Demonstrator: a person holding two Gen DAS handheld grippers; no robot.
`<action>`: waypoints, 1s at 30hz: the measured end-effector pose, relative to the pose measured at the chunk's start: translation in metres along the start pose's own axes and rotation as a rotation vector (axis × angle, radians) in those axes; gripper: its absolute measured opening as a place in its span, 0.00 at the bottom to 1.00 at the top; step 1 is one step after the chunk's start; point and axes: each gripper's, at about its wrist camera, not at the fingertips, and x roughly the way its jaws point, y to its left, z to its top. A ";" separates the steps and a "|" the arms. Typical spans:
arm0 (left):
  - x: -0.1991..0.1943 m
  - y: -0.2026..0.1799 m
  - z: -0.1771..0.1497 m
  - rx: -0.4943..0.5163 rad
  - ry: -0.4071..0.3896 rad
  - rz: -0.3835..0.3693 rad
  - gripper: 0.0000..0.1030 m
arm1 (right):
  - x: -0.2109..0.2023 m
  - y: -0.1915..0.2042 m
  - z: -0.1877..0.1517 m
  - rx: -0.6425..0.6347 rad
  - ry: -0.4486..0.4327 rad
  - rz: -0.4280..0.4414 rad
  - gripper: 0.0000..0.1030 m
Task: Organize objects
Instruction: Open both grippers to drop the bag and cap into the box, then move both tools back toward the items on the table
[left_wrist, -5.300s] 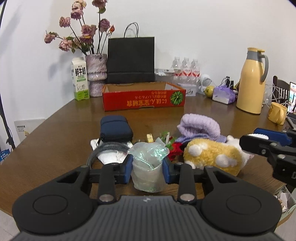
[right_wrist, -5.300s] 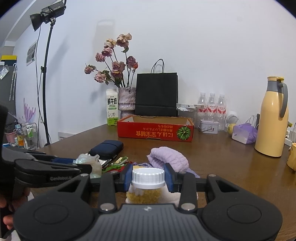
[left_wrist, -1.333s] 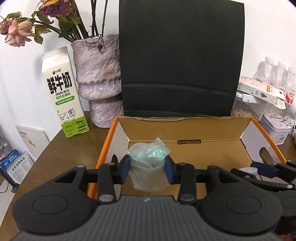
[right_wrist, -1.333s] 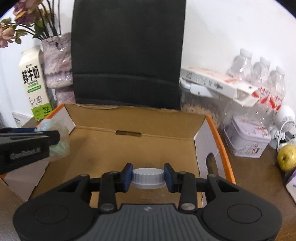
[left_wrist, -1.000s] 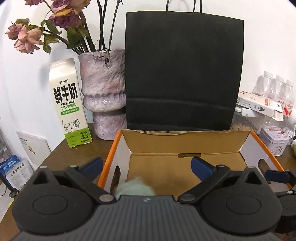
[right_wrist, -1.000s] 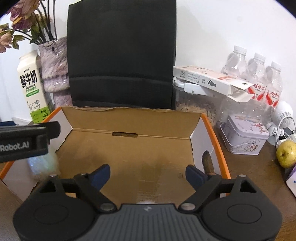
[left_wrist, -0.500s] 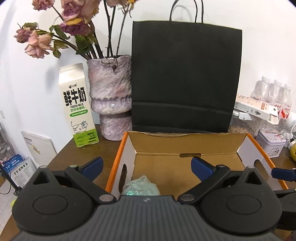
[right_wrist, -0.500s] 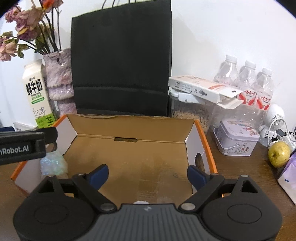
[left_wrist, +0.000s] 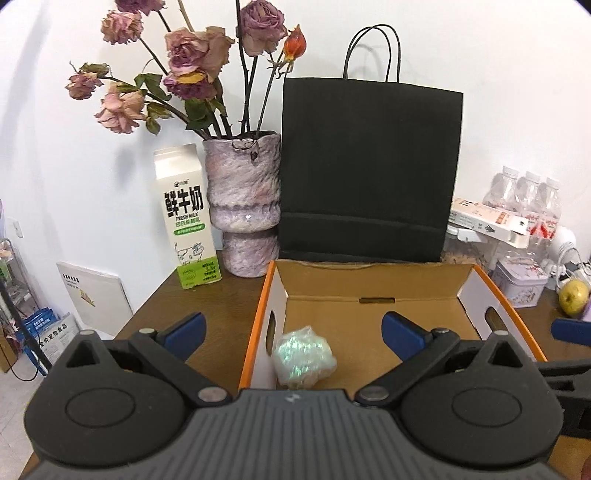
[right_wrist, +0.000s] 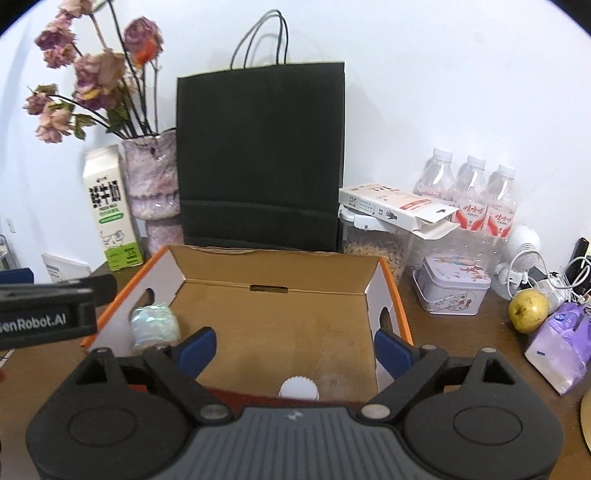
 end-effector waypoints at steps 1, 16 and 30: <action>-0.005 0.002 -0.002 -0.001 0.000 -0.002 1.00 | -0.006 0.002 -0.002 -0.003 -0.005 0.001 0.89; -0.082 0.029 -0.047 -0.015 -0.027 -0.058 1.00 | -0.101 0.020 -0.050 -0.027 -0.080 0.008 0.90; -0.138 0.057 -0.090 0.005 -0.053 -0.086 1.00 | -0.171 0.019 -0.103 -0.041 -0.130 0.016 0.90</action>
